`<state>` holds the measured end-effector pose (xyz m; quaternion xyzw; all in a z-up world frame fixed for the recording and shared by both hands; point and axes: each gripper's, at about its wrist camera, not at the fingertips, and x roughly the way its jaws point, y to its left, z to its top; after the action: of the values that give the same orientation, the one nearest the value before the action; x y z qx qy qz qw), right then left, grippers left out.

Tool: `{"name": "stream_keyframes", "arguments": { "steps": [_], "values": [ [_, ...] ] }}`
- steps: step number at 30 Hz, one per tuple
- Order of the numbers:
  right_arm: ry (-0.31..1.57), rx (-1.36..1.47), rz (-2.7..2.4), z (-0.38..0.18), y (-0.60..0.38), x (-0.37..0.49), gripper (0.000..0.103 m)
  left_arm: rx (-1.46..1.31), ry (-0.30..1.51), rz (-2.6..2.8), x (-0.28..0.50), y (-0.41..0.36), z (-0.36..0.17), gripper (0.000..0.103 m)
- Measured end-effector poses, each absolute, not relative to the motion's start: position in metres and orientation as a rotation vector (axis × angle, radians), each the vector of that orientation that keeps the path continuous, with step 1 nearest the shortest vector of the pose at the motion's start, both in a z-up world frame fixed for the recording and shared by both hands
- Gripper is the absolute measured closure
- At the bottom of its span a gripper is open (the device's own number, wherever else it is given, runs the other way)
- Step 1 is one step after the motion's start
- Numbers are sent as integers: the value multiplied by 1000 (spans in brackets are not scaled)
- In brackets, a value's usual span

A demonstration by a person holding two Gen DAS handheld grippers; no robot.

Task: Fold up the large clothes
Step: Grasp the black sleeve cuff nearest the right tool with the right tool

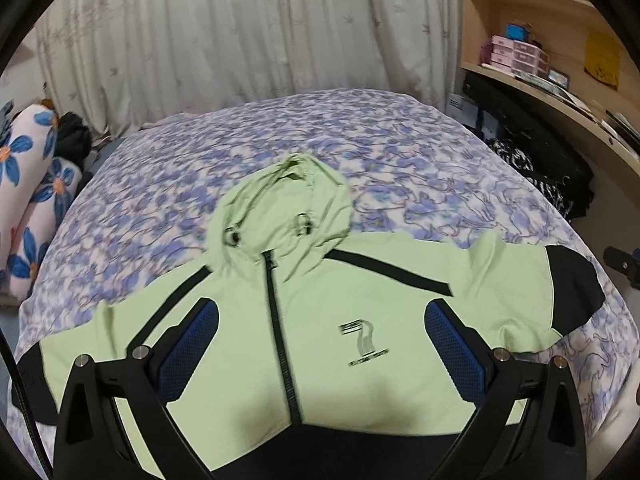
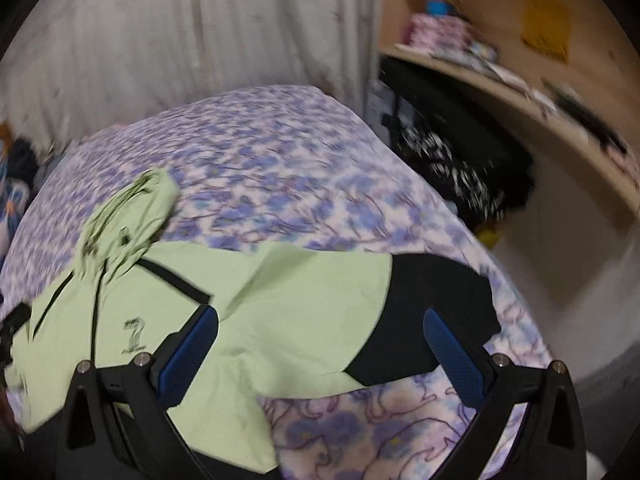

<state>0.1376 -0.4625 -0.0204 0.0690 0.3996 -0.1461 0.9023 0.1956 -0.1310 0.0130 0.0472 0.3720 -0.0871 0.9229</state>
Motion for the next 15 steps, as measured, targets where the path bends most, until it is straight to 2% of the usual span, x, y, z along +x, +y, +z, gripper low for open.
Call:
{"name": "stream_keyframes", "arguments": {
  "steps": [8,12,15],
  "values": [
    [944,236,-451,-81,-547,160,4,68,814,-244,227,-178,-15,1],
    [1000,430,-494,-118,-605,157,11,61,841,-228,243,-196,-37,1],
    [1012,504,-541,-136,-638,151,12,80,862,-219,251,-208,-53,1]
  ]
}}
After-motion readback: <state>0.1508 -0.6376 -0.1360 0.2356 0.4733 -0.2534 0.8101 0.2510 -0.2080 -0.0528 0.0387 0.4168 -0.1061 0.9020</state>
